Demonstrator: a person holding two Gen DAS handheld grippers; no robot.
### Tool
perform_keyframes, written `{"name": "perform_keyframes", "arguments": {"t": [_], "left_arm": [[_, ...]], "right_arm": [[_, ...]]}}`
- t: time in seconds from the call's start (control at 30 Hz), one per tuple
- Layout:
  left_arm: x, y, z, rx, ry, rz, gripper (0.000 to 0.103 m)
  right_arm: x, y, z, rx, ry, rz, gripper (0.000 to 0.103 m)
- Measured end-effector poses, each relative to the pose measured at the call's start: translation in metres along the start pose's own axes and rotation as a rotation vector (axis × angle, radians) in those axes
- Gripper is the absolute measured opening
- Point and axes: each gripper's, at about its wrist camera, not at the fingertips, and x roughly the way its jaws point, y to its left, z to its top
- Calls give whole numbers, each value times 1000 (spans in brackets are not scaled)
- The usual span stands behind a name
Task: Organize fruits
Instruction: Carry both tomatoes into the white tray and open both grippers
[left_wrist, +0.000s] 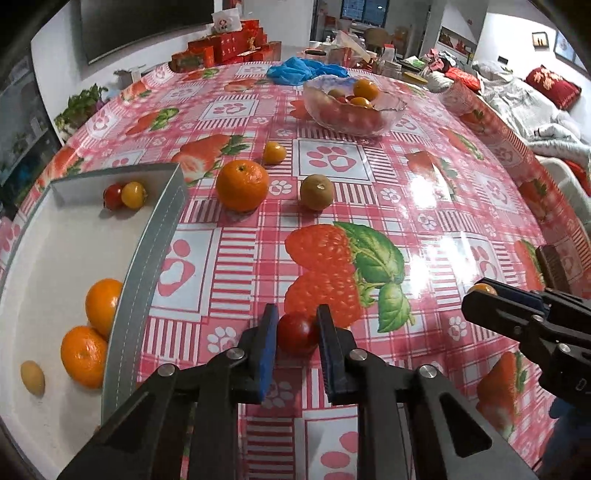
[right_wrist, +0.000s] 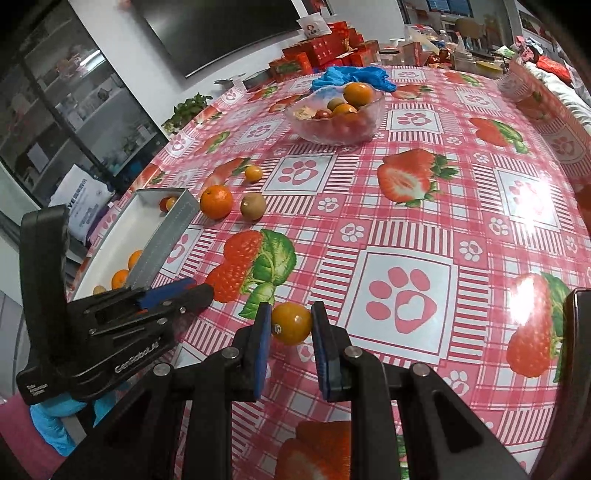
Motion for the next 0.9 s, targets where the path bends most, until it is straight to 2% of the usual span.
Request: {"name": "perform_keyframes", "arguments": {"t": [0.57,0.9], "left_arm": [[-33,13,-4,-25,-65,-18,22],[-58,36,-2,-58,-117,-23,22]], "right_arm": [[3,13,9,-11,12,-6,23],[1,25,14,-28,9,-3,23]]}}
